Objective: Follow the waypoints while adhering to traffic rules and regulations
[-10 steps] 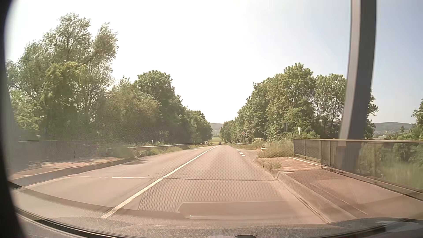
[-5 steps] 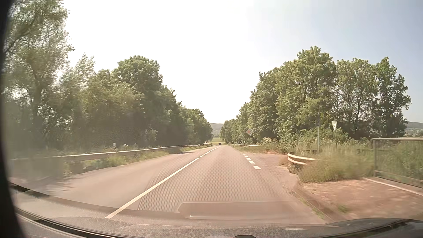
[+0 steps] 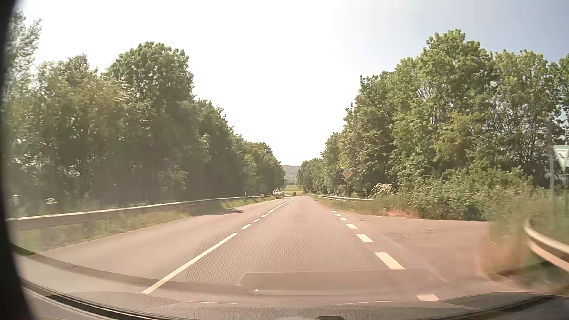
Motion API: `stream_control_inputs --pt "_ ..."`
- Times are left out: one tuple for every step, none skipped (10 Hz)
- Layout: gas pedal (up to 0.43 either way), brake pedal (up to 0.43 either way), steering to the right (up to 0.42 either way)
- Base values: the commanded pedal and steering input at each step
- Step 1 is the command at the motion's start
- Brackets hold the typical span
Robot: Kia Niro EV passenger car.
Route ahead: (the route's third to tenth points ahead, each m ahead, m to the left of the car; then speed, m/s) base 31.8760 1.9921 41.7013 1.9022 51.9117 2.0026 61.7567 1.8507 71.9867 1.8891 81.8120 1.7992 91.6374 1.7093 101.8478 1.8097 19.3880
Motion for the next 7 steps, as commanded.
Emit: stream_control_inputs --pt "0.240 0.000 0.000" --pt "0.240 0.000 0.000" --pt "0.240 0.000 0.000" --pt "0.240 0.000 0.000" --pt "0.240 0.000 0.000" --pt "0.240 0.000 0.000" --pt "0.240 0.000 0.000"
